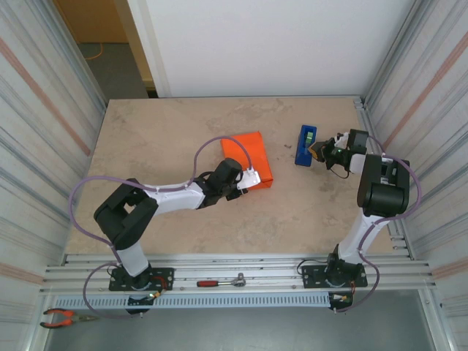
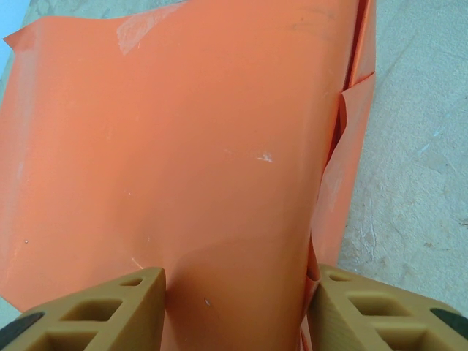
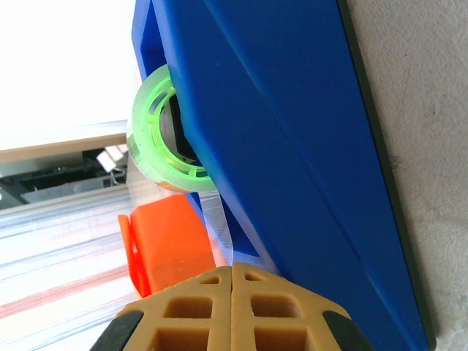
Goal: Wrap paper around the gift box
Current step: Tear off the tape with the cutter.
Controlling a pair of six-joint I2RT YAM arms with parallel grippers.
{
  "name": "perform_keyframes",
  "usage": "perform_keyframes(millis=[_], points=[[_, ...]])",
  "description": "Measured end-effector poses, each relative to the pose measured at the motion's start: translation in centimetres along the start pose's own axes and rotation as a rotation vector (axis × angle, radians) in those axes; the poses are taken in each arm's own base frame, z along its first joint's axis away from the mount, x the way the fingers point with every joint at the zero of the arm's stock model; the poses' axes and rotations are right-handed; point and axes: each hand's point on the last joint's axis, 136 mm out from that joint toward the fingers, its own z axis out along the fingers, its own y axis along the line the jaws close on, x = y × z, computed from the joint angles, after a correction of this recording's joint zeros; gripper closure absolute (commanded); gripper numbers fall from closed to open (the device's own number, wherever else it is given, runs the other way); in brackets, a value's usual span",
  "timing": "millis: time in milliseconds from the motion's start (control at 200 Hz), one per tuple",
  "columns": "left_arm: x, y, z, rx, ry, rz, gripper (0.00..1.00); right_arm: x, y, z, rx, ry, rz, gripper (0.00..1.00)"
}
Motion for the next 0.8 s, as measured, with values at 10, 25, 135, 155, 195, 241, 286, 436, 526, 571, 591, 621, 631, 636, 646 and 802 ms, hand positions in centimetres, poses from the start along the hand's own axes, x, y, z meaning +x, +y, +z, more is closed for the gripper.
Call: perform_keyframes(millis=[10, 25, 135, 155, 195, 241, 286, 436, 526, 571, 591, 621, 631, 636, 646, 802], points=[[0.0, 0.0, 0.0, 0.0, 0.0, 0.0, 0.49, 0.0, 0.0, 0.0, 0.0, 0.0, 0.0, 1.0], [0.0, 0.0, 0.0, 0.0, 0.0, 0.0, 0.49, 0.0, 0.1, 0.0, -0.001, 0.0, 0.0, 1.0], [0.0, 0.0, 0.0, 0.0, 0.0, 0.0, 0.49, 0.0, 0.8, -0.3, -0.012, -0.004, 0.003, 1.0], [0.0, 0.0, 0.0, 0.0, 0.0, 0.0, 0.49, 0.0, 0.9, -0.4, -0.014, -0.005, 0.005, 1.0], [0.0, 0.0, 0.0, 0.0, 0.0, 0.0, 0.49, 0.0, 1.3, -0.6, -0.02, -0.009, -0.001, 1.0], [0.0, 0.0, 0.0, 0.0, 0.0, 0.0, 0.49, -0.1, 1.8, -0.8, -0.028, -0.014, -0.008, 1.0], [0.0, 0.0, 0.0, 0.0, 0.0, 0.0, 0.49, -0.1, 2.3, -1.0, -0.035, -0.019, -0.014, 1.0], [0.0, 0.0, 0.0, 0.0, 0.0, 0.0, 0.49, 0.2, 4.1, -1.7, -0.059, -0.027, -0.034, 1.0], [0.0, 0.0, 0.0, 0.0, 0.0, 0.0, 0.49, 0.5, 4.3, -1.8, -0.06, -0.03, -0.039, 1.0], [0.0, 0.0, 0.0, 0.0, 0.0, 0.0, 0.49, 0.8, 4.2, -1.9, -0.057, -0.027, -0.036, 1.0], [0.0, 0.0, 0.0, 0.0, 0.0, 0.0, 0.49, 1.0, 4.1, -2.0, -0.055, -0.027, -0.033, 1.0], [0.0, 0.0, 0.0, 0.0, 0.0, 0.0, 0.49, 1.2, 3.8, -2.0, -0.051, -0.023, -0.027, 1.0], [0.0, 0.0, 0.0, 0.0, 0.0, 0.0, 0.49, 1.3, 3.7, -2.0, -0.049, -0.022, -0.025, 1.0], [0.0, 0.0, 0.0, 0.0, 0.0, 0.0, 0.49, 1.4, 3.7, -2.0, -0.048, -0.022, -0.024, 1.0], [0.0, 0.0, 0.0, 0.0, 0.0, 0.0, 0.49, 1.5, 3.6, -2.1, -0.047, -0.021, -0.023, 1.0], [0.0, 0.0, 0.0, 0.0, 0.0, 0.0, 0.5, 2.5, 2.6, -2.4, -0.028, -0.017, -0.004, 1.0]])
